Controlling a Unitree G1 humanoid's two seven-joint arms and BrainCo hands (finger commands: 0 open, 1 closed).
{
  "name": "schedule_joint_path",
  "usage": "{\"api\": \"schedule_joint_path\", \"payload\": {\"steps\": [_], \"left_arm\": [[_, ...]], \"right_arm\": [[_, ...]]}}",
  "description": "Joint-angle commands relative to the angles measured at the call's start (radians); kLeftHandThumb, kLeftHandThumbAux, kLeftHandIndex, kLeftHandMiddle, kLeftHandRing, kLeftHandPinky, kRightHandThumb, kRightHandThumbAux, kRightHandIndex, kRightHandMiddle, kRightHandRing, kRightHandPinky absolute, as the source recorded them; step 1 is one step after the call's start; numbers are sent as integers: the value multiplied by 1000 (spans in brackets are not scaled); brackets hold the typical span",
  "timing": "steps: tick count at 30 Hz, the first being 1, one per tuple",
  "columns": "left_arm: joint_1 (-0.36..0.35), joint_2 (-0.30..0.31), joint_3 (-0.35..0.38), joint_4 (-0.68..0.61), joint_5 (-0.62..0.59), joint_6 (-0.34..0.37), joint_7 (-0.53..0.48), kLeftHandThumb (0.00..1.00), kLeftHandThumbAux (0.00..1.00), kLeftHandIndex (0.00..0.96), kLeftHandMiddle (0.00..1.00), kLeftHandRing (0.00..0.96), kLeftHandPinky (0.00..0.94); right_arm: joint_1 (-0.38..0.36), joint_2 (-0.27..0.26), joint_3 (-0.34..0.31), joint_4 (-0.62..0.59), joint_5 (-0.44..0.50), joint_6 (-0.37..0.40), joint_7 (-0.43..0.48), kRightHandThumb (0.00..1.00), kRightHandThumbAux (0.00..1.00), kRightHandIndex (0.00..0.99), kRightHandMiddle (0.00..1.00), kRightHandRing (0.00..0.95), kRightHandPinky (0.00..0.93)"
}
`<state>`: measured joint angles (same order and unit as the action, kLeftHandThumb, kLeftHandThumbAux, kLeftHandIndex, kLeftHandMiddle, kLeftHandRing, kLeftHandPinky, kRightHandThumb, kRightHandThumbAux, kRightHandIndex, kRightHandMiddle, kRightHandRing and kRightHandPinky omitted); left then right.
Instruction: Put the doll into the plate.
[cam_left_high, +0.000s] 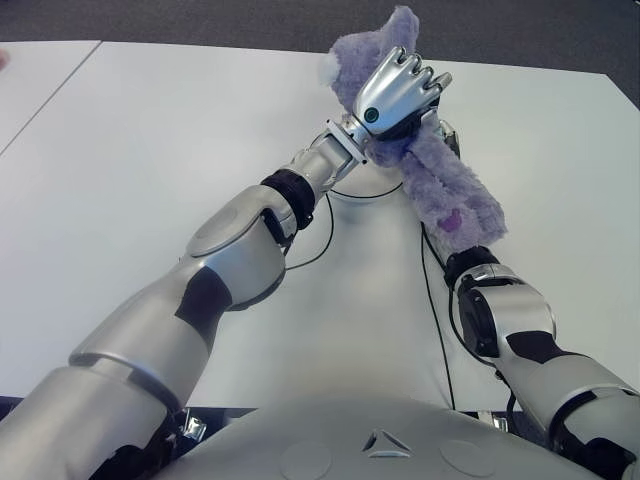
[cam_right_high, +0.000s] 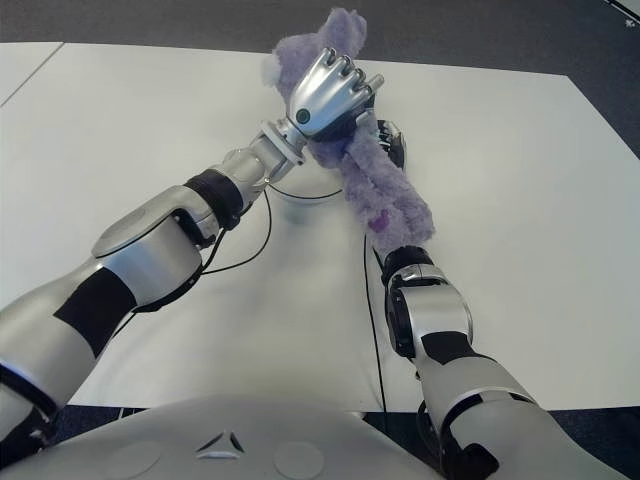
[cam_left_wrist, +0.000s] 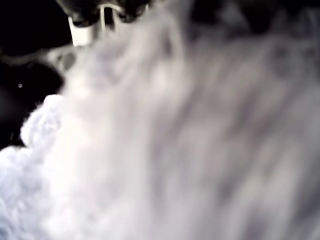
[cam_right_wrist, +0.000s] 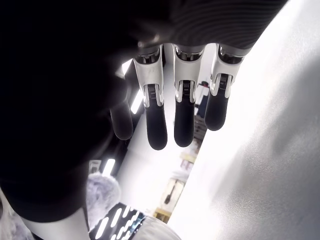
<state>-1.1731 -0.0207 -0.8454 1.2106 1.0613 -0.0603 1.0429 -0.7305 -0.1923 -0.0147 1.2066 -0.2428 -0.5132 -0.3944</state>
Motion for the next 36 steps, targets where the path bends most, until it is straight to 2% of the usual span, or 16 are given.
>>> {"api": "schedule_joint_path", "payload": {"steps": [1,7,14,18,22,23,24,25,28,34,35,36], "left_arm": [[18,-7,-6,45,-8,-11,-55,710,705,440,830,846,866],[32,-10,-7,54,-7,6,-69,708,705,438,813,840,869],[48,-12,-4,57,-6,37,-40,705,706,437,800,838,859],[55,-12,0,55,-8,43,-25,690,711,431,732,779,784],[62,-9,10,48,-19,35,-27,683,713,424,675,734,754],[62,-9,12,48,-21,35,-28,490,677,414,658,723,748],[63,-9,14,48,-23,36,-31,361,656,407,647,716,745],[63,-10,16,47,-25,37,-32,274,631,391,630,705,739],[64,-10,20,47,-28,39,-35,171,594,364,600,687,729],[64,-9,25,45,-33,43,-45,128,536,278,485,607,661],[64,-9,25,46,-34,45,-49,118,515,230,408,509,549],[64,-9,24,47,-35,47,-53,111,501,199,358,445,475]], "right_arm": [[316,115,29,151,-25,37,-9,0,863,242,285,256,245],[317,114,28,150,-26,23,-11,0,885,254,298,270,264],[317,113,23,150,-21,24,-2,0,902,253,294,264,257],[316,112,24,150,-21,28,0,0,901,250,291,262,256],[316,110,26,151,-24,32,1,0,884,246,294,266,259],[316,109,26,151,-24,32,1,0,879,246,295,268,260],[316,109,27,151,-25,32,1,0,876,245,296,269,261],[316,109,27,151,-25,33,1,0,874,246,297,270,261],[316,110,27,151,-25,33,1,0,873,247,298,271,262],[314,112,19,151,-16,35,9,0,878,252,301,274,266],[313,112,18,151,-16,35,9,0,876,252,299,272,264],[313,112,18,151,-16,35,9,0,875,251,299,271,262]]}}
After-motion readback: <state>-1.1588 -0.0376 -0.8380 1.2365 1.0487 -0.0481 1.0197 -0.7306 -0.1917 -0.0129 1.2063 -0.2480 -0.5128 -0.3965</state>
